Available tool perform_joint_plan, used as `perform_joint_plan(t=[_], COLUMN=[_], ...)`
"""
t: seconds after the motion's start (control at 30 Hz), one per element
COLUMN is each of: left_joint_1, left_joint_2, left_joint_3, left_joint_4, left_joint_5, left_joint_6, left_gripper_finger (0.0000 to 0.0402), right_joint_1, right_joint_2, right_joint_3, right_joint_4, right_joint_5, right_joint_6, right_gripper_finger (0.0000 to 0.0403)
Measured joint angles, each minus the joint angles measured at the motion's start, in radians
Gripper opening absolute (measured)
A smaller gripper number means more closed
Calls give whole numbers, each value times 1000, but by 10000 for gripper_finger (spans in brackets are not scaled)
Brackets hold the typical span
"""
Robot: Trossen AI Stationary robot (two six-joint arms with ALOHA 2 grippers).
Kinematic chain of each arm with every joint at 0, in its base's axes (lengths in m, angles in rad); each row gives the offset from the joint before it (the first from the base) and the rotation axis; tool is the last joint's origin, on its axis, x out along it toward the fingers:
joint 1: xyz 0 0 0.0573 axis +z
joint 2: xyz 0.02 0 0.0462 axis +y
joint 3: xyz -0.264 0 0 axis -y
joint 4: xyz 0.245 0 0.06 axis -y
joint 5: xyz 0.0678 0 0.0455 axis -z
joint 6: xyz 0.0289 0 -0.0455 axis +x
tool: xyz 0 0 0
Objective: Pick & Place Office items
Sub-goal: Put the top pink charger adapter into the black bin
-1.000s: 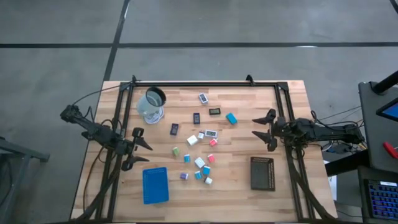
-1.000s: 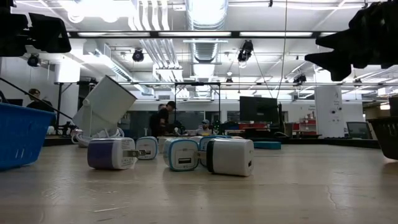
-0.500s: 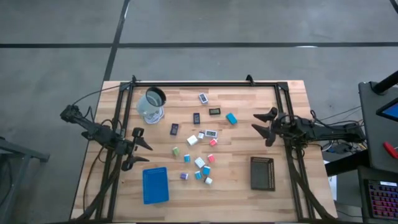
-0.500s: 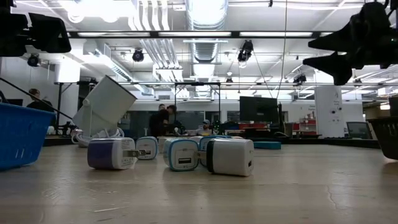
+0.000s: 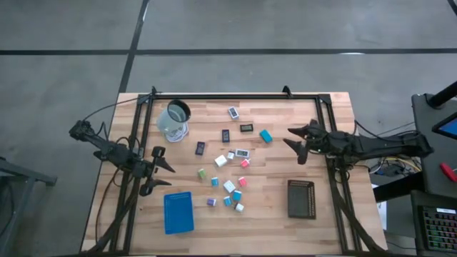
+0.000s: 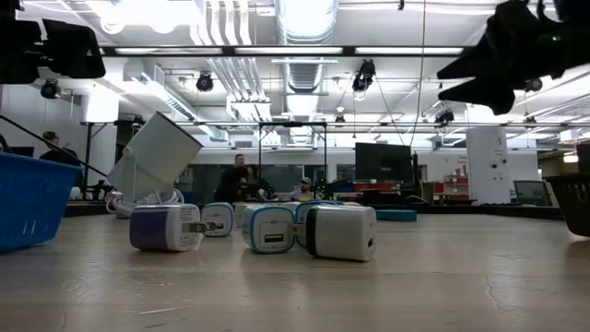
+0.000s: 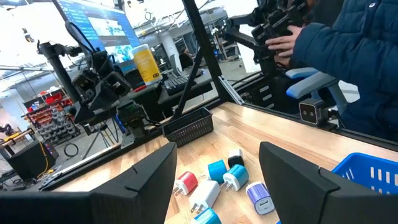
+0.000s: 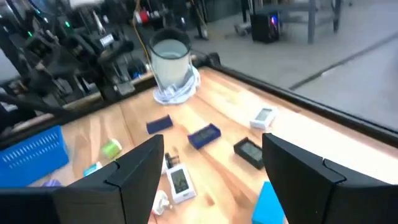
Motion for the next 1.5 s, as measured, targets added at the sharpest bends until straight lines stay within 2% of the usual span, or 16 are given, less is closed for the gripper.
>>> perform_joint_plan(t=[0.27,0.6,1.07,1.17,1.27,1.4,1.5], left_joint_1=[0,0,0,0,0,0,0], left_joint_2=[0,0,0,0,0,0,0], left_joint_3=[0,0,0,0,0,0,0], left_joint_4=[0,0,0,0,0,0,0], left_joint_5=[0,0,-1,-1,-1,-1,-1], left_joint_6=[0,0,0,0,0,0,0], left_gripper_finger=[234,234,234,234,234,234,234], right_joint_1=[0,0,0,0,1,0,0], right_joint_2=[211,377,399,401,402,418,437], right_joint_3=[130,182,191,191,190,190,190], right_joint_4=[-12,22,53,57,57,56,67], right_joint_5=[0,4,-5,-34,-83,-92,-117], right_joint_6=[-39,-43,-142,-172,-254,-407,-428], right_gripper_finger=[251,253,251,251,251,251,251])
